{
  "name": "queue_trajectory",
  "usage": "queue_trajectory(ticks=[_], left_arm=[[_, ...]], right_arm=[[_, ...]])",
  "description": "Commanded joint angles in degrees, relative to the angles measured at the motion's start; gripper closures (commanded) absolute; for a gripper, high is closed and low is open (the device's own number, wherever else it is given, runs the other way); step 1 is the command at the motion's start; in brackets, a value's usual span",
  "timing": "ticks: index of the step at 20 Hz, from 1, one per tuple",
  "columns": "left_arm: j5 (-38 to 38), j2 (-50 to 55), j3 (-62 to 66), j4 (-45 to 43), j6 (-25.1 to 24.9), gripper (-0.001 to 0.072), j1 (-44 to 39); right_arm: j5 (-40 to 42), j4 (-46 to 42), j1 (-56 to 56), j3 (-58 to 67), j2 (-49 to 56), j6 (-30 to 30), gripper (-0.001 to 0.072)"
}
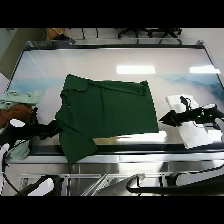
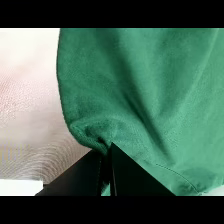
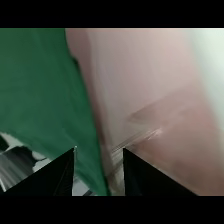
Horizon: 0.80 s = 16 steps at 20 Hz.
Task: Fold the shirts.
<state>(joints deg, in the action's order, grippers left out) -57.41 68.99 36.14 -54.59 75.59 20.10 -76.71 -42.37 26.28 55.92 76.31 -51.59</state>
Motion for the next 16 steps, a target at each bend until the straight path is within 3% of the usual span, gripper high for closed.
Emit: queue_trajectory(ticks=[1, 4, 5, 6, 8, 12, 16], left_arm=[[-0.1, 0.0, 0.2, 0.2, -0.2, 0.0689, -0.1], [-0.7, -0.1, 0.3, 0.2, -0.3, 0.0689, 0.0], [-1.2, -0.1, 0.4, 0.4, -0.7, 0.0689, 0.0], [-2.0, -0.1, 0.9, 0.4, -0.9, 0.0689, -0.1], [-5.8, -0.8, 4.4, 0.7, -1.7, 0.0690, -0.1], [-14.7, -10.6, 19.0, 3.9, -1.4, 0.0691, 0.1], [-12.7, -23.7, 42.1, 9.3, -1.4, 0.0690, 0.1]], right_arm=[[1.3, -0.8, -3.4, -4.1, 0.1, -0.2, 0.0377], [1.0, -0.7, -7.8, -4.3, 0.0, -0.2, 0.0380], [0.3, -0.4, -8.8, -4.3, -0.2, -0.2, 0.0419], [-0.8, 0.2, -9.5, -4.0, -0.8, 0.0, 0.0539], [-3.3, 1.8, -9.7, -2.1, -3.7, 0.0, 0.0684], [-6.2, 8.9, -7.3, 11.5, -15.5, -0.9, 0.0696], [-1.3, 21.0, -4.0, 32.0, -28.5, 3.5, 0.0696]])
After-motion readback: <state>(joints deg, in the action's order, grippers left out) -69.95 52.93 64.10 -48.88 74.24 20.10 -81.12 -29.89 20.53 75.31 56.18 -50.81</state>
